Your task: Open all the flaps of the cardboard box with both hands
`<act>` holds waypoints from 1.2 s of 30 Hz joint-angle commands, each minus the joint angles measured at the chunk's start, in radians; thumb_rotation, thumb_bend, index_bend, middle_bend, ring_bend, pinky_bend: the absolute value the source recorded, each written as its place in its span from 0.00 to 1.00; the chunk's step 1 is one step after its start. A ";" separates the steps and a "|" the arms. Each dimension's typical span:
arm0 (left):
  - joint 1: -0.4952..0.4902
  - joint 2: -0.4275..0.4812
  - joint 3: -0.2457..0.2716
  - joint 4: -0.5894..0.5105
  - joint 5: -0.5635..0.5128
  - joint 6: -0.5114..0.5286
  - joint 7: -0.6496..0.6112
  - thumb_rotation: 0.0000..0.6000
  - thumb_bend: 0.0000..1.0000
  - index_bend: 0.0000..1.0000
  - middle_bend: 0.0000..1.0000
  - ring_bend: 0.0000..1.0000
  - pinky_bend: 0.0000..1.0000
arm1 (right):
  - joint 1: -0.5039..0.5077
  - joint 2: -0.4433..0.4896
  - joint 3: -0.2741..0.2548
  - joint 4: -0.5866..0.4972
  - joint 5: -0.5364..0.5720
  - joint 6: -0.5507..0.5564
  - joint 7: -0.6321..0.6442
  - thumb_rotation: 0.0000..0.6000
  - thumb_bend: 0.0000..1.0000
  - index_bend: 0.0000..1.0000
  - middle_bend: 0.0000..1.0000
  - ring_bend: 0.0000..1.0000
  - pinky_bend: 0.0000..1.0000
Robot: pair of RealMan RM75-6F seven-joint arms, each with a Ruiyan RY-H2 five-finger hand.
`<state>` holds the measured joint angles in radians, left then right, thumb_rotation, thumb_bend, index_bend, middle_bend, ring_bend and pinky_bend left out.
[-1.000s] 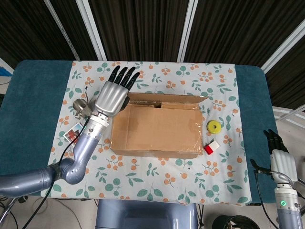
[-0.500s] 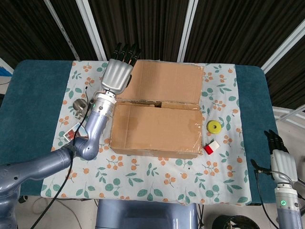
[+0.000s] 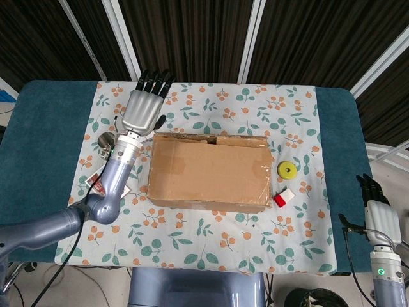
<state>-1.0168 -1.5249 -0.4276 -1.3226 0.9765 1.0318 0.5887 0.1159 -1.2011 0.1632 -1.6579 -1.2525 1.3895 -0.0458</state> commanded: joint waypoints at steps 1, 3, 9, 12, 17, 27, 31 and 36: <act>0.187 0.157 0.094 -0.247 0.051 0.129 -0.066 1.00 0.20 0.00 0.00 0.00 0.00 | 0.003 0.001 -0.003 -0.004 -0.010 0.007 -0.022 1.00 0.30 0.00 0.00 0.00 0.22; 0.255 0.211 0.135 -0.322 0.090 0.178 -0.100 1.00 0.19 0.00 0.00 0.00 0.00 | 0.004 0.002 -0.002 -0.010 -0.012 0.011 -0.037 1.00 0.30 0.00 0.00 0.00 0.22; 0.430 0.327 0.267 -0.426 0.206 0.278 -0.230 1.00 0.19 0.00 0.00 0.00 0.00 | 0.020 0.016 0.016 -0.043 0.000 0.014 -0.094 1.00 0.30 0.00 0.00 0.00 0.22; 0.511 0.359 0.335 -0.424 0.274 0.333 -0.290 1.00 0.19 0.00 0.00 0.00 0.00 | 0.051 0.027 0.044 -0.080 0.014 -0.005 -0.129 1.00 0.28 0.00 0.00 0.00 0.22; 0.616 0.343 0.414 -0.343 0.361 0.422 -0.371 1.00 0.19 0.00 0.00 0.00 0.00 | 0.136 0.051 0.107 -0.141 0.031 -0.063 -0.197 1.00 0.32 0.00 0.00 0.00 0.22; 0.706 0.283 0.444 -0.226 0.394 0.457 -0.499 1.00 0.20 0.00 0.00 0.00 0.00 | 0.396 0.060 0.275 -0.239 0.219 -0.285 -0.294 1.00 0.95 0.13 0.16 0.15 0.28; 0.711 0.276 0.437 -0.209 0.406 0.447 -0.531 1.00 0.20 0.00 0.00 0.00 0.00 | 0.498 0.021 0.315 -0.223 0.322 -0.341 -0.332 1.00 1.00 0.26 0.21 0.20 0.32; 0.716 0.277 0.429 -0.204 0.409 0.428 -0.556 1.00 0.20 0.00 0.00 0.00 0.00 | 0.599 -0.036 0.320 -0.187 0.433 -0.376 -0.389 1.00 1.00 0.36 0.26 0.24 0.34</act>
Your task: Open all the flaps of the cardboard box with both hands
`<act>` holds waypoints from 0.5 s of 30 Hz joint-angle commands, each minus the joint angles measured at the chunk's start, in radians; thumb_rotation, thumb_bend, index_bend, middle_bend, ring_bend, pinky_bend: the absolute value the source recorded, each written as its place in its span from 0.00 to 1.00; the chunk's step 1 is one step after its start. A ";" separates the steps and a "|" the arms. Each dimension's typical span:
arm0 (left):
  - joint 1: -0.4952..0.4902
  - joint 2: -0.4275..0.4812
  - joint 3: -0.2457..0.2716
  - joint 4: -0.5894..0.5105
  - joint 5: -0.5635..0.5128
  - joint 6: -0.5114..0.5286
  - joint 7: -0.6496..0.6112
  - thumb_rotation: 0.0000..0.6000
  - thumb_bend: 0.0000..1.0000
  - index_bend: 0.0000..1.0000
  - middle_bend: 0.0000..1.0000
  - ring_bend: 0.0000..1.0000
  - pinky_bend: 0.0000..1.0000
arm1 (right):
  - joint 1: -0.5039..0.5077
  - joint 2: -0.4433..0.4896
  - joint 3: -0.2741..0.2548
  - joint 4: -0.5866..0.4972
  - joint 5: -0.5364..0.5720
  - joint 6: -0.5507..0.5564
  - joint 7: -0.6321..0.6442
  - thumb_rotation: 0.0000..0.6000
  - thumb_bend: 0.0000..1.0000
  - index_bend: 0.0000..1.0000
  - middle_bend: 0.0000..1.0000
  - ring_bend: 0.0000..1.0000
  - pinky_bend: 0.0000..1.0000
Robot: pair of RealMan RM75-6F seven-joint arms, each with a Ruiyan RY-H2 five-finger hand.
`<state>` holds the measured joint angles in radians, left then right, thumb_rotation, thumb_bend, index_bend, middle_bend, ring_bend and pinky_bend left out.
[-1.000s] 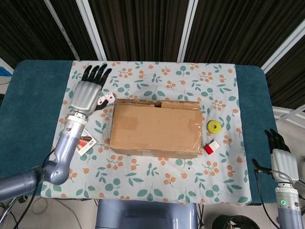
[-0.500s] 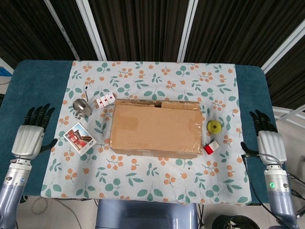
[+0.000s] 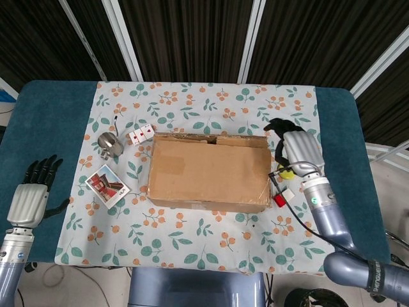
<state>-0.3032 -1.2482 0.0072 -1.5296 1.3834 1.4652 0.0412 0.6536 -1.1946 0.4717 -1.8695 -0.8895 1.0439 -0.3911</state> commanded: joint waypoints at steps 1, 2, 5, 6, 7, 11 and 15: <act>0.003 0.000 -0.008 0.004 0.001 -0.007 -0.012 1.00 0.20 0.00 0.00 0.00 0.00 | 0.076 -0.052 0.009 0.030 0.089 -0.036 -0.055 1.00 1.00 0.37 0.26 0.24 0.34; 0.004 0.001 -0.012 0.006 0.000 -0.011 -0.016 1.00 0.20 0.00 0.00 0.00 0.00 | 0.096 -0.064 0.003 0.037 0.114 -0.041 -0.071 1.00 1.00 0.37 0.26 0.25 0.34; 0.006 0.003 -0.017 0.006 -0.006 -0.020 -0.025 1.00 0.20 0.00 0.00 0.00 0.00 | 0.130 -0.087 -0.008 0.050 0.151 -0.048 -0.098 1.00 1.00 0.39 0.27 0.26 0.34; 0.007 0.004 -0.019 0.006 -0.007 -0.023 -0.028 1.00 0.20 0.00 0.00 0.00 0.00 | 0.144 -0.098 -0.011 0.056 0.165 -0.050 -0.107 1.00 1.00 0.39 0.28 0.26 0.34; 0.008 0.004 -0.021 0.006 -0.008 -0.025 -0.031 1.00 0.20 0.00 0.00 0.00 0.00 | 0.156 -0.108 -0.014 0.061 0.177 -0.048 -0.115 1.00 1.00 0.39 0.28 0.26 0.34; 0.011 0.006 -0.029 0.006 -0.010 -0.038 -0.040 1.00 0.20 0.00 0.00 0.00 0.00 | 0.203 -0.143 -0.027 0.088 0.230 -0.035 -0.149 1.00 1.00 0.39 0.28 0.26 0.34; 0.014 0.009 -0.036 0.003 -0.013 -0.048 -0.046 1.00 0.20 0.00 0.00 0.00 0.00 | 0.233 -0.164 -0.037 0.117 0.275 -0.026 -0.166 1.00 1.00 0.39 0.28 0.26 0.34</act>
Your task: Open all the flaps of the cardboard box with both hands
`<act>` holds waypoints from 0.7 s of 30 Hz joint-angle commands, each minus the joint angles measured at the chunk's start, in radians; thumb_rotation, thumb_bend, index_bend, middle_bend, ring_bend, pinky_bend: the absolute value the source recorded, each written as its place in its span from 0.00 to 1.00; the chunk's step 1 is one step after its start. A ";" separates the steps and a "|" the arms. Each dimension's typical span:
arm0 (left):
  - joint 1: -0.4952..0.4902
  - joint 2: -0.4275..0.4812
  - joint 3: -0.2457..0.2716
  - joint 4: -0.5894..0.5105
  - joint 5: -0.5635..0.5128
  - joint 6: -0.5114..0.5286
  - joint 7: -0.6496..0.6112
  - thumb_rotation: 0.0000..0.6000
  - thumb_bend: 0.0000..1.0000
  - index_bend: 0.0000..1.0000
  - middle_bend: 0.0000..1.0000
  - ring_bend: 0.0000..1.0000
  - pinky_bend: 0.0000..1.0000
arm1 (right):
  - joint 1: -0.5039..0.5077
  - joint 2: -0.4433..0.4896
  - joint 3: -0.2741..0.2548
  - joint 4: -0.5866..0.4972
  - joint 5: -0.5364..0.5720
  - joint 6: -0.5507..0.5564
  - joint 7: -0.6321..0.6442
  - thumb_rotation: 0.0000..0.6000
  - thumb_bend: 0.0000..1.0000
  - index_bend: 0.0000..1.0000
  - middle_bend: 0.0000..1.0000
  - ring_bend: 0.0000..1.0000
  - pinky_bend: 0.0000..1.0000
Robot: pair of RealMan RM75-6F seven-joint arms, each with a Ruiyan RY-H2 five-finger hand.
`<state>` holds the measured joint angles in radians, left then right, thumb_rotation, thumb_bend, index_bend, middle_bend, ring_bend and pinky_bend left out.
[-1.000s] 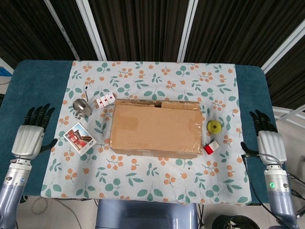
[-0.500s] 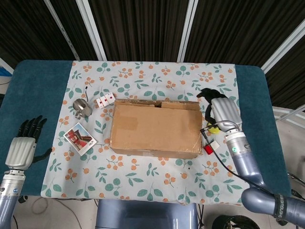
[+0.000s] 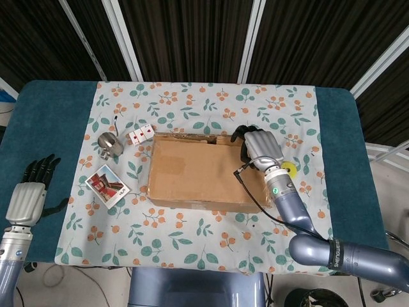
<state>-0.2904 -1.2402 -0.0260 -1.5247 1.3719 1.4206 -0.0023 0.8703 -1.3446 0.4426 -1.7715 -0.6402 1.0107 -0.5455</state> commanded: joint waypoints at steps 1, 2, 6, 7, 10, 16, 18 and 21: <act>0.002 0.001 -0.005 -0.002 -0.002 -0.005 -0.003 1.00 0.20 0.00 0.00 0.00 0.00 | 0.022 -0.017 -0.011 0.025 0.034 0.009 -0.015 1.00 1.00 0.39 0.28 0.26 0.34; 0.003 0.002 -0.007 -0.003 -0.003 -0.008 -0.004 1.00 0.20 0.00 0.00 0.00 0.00 | 0.028 -0.019 -0.013 0.032 0.043 0.011 -0.018 1.00 1.00 0.39 0.28 0.26 0.34; 0.006 0.003 -0.012 -0.005 -0.003 -0.018 -0.006 1.00 0.21 0.00 0.00 0.00 0.00 | 0.039 -0.022 -0.019 0.044 0.077 0.016 -0.015 1.00 1.00 0.39 0.28 0.27 0.34; 0.006 0.003 -0.013 -0.005 -0.003 -0.020 -0.007 1.00 0.21 0.00 0.00 0.00 0.00 | 0.040 -0.022 -0.021 0.044 0.083 0.017 -0.013 1.00 1.00 0.39 0.28 0.27 0.34; 0.007 0.003 -0.016 -0.005 -0.002 -0.025 -0.005 1.00 0.21 0.00 0.00 0.00 0.00 | 0.044 -0.020 -0.030 0.042 0.091 0.023 -0.012 1.00 1.00 0.39 0.29 0.27 0.34; 0.012 0.002 -0.024 -0.004 -0.002 -0.030 -0.003 1.00 0.21 0.00 0.00 0.00 0.00 | 0.052 -0.023 -0.046 0.036 0.077 0.039 -0.007 1.00 1.00 0.39 0.29 0.27 0.34; 0.013 0.002 -0.027 -0.004 -0.002 -0.032 -0.004 1.00 0.21 0.00 0.00 0.00 0.00 | 0.054 -0.025 -0.052 0.034 0.074 0.043 -0.004 1.00 1.00 0.39 0.29 0.27 0.34; 0.015 0.003 -0.030 -0.004 -0.001 -0.033 -0.004 1.00 0.21 0.00 0.00 0.00 0.00 | 0.054 -0.028 -0.058 0.030 0.066 0.052 0.003 1.00 1.00 0.39 0.29 0.27 0.34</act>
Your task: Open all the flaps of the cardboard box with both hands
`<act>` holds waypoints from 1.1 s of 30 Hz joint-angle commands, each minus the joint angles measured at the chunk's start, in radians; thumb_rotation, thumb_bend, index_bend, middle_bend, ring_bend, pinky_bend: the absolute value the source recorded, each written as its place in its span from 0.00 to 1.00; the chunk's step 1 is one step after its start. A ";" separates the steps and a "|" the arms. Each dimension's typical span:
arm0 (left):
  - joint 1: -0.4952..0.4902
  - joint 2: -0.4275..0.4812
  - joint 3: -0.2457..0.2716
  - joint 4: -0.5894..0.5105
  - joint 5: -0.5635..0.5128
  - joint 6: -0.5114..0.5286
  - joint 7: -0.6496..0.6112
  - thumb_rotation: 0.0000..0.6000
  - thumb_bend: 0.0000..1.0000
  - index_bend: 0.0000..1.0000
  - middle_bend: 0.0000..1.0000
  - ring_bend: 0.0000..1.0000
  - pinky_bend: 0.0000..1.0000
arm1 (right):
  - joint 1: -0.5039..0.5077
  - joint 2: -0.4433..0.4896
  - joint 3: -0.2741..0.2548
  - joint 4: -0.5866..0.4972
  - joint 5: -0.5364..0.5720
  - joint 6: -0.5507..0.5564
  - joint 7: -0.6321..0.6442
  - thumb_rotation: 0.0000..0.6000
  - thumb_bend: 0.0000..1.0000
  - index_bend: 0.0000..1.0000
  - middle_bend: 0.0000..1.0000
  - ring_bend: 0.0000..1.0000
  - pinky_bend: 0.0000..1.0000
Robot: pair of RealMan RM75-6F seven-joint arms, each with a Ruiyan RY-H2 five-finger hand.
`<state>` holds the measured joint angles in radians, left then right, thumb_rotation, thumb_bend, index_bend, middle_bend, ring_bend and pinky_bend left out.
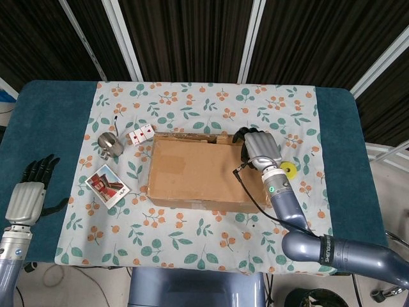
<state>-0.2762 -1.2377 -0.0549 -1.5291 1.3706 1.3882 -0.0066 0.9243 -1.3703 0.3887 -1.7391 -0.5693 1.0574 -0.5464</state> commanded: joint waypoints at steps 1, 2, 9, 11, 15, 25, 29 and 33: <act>0.001 0.000 -0.002 0.000 0.001 -0.001 -0.001 1.00 0.21 0.00 0.00 0.00 0.00 | 0.000 -0.002 -0.006 -0.004 -0.009 0.009 0.005 1.00 1.00 0.39 0.29 0.27 0.34; 0.002 0.000 -0.004 -0.001 0.001 -0.002 -0.001 1.00 0.21 0.00 0.00 0.00 0.00 | 0.000 -0.003 -0.009 -0.006 -0.014 0.014 0.006 1.00 1.00 0.39 0.29 0.27 0.34; 0.005 0.000 -0.010 -0.002 0.003 -0.009 -0.003 1.00 0.21 0.00 0.00 0.00 0.00 | 0.002 0.000 -0.018 -0.021 -0.027 0.032 0.011 1.00 1.00 0.39 0.29 0.27 0.34; 0.006 0.001 -0.011 -0.003 0.004 -0.010 -0.003 1.00 0.21 0.00 0.00 0.00 0.00 | 0.003 0.001 -0.021 -0.021 -0.019 0.032 0.009 1.00 1.00 0.39 0.29 0.27 0.34; 0.009 0.003 -0.015 -0.006 0.005 -0.012 -0.007 1.00 0.21 0.00 0.00 0.00 0.00 | 0.006 -0.001 -0.028 -0.013 -0.002 0.032 0.007 1.00 1.00 0.39 0.29 0.27 0.34; 0.013 0.006 -0.022 -0.012 0.004 -0.020 -0.016 1.00 0.21 0.00 0.00 0.00 0.00 | 0.018 -0.001 -0.040 -0.005 0.023 0.037 -0.007 1.00 1.00 0.39 0.29 0.27 0.34; 0.014 0.008 -0.025 -0.014 0.002 -0.023 -0.018 1.00 0.21 0.00 0.00 0.00 0.00 | 0.020 -0.003 -0.051 -0.002 0.028 0.036 -0.014 1.00 1.00 0.39 0.29 0.27 0.34; 0.015 0.009 -0.028 -0.018 -0.001 -0.028 -0.020 1.00 0.21 0.00 0.00 0.00 0.00 | 0.020 -0.005 -0.073 0.001 0.008 0.040 -0.030 1.00 1.00 0.39 0.29 0.27 0.34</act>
<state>-0.2610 -1.2290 -0.0825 -1.5469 1.3695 1.3600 -0.0271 0.9445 -1.3742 0.3204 -1.7390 -0.5562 1.0957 -0.5722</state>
